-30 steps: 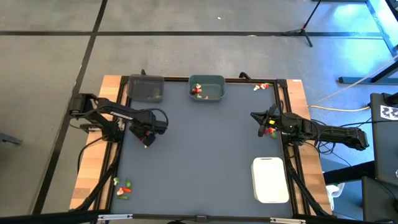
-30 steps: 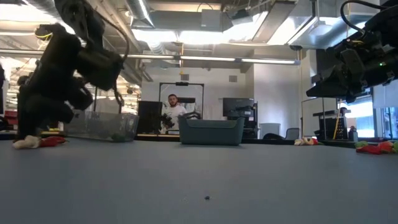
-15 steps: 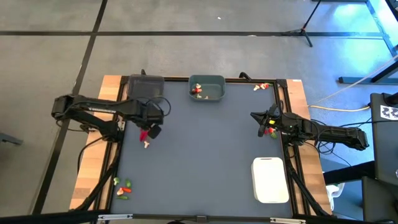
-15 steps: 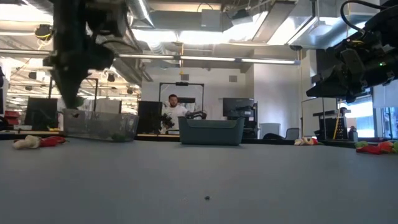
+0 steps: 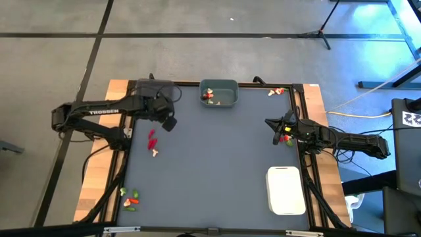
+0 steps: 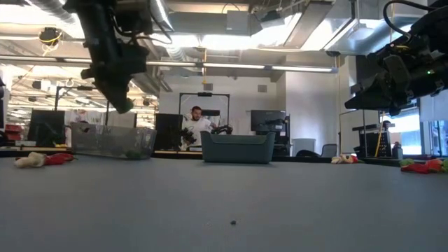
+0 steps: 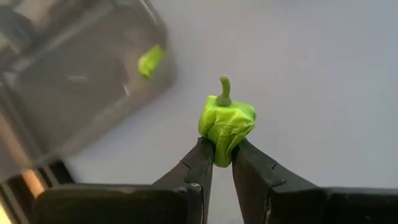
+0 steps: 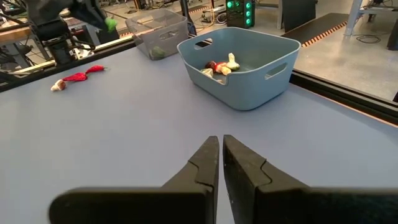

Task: Sort produce into baskets
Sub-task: Put the green chili pepper into the black bin, then put the red chili pepper into the white bin

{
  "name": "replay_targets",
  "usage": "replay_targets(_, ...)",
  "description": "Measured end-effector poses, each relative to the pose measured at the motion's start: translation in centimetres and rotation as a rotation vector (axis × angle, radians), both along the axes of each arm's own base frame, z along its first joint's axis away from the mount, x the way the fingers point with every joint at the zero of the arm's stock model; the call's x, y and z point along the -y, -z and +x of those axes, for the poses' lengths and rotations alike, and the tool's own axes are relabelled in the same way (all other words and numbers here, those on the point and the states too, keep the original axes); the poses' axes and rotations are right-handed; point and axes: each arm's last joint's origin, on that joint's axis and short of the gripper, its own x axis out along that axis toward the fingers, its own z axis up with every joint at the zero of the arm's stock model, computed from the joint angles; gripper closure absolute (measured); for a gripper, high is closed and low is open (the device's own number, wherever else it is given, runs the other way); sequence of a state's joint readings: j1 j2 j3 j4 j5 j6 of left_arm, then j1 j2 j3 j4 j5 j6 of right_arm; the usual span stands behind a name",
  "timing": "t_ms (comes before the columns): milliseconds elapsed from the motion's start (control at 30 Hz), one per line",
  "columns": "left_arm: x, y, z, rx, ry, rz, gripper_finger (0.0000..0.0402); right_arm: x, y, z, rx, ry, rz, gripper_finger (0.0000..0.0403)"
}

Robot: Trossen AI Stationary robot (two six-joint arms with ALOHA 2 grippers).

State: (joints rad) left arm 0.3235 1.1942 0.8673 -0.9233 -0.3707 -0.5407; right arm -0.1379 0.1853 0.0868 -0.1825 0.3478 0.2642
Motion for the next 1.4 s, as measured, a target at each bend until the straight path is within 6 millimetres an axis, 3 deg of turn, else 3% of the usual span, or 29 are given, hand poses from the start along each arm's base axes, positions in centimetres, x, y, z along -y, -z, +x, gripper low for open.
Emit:
replay_targets(333, -4.1, 0.2, -1.8, -0.019, -0.171, 0.076, 0.0350, 0.0, 0.0, 0.0, -0.003, -0.001, 0.000, 0.0377)
replay_targets(600, -6.0, 1.2, -2.7, 0.009, -0.230, 0.111, 0.0348, 0.0, 0.0, 0.0, -0.008, -0.002, -0.005, 0.0377)
replay_targets(1067, -7.2, 1.2, -3.6, 0.018, -0.267, 0.098, 0.0256, 0.0, 0.0, 0.0, -0.010, -0.003, -0.009, 0.0377)
replay_targets(1400, -6.6, 0.6, -2.8, 0.092, -0.136, 0.003, 0.0222, 0.0, 0.0, 0.0, -0.011, -0.003, -0.008, 0.0377)
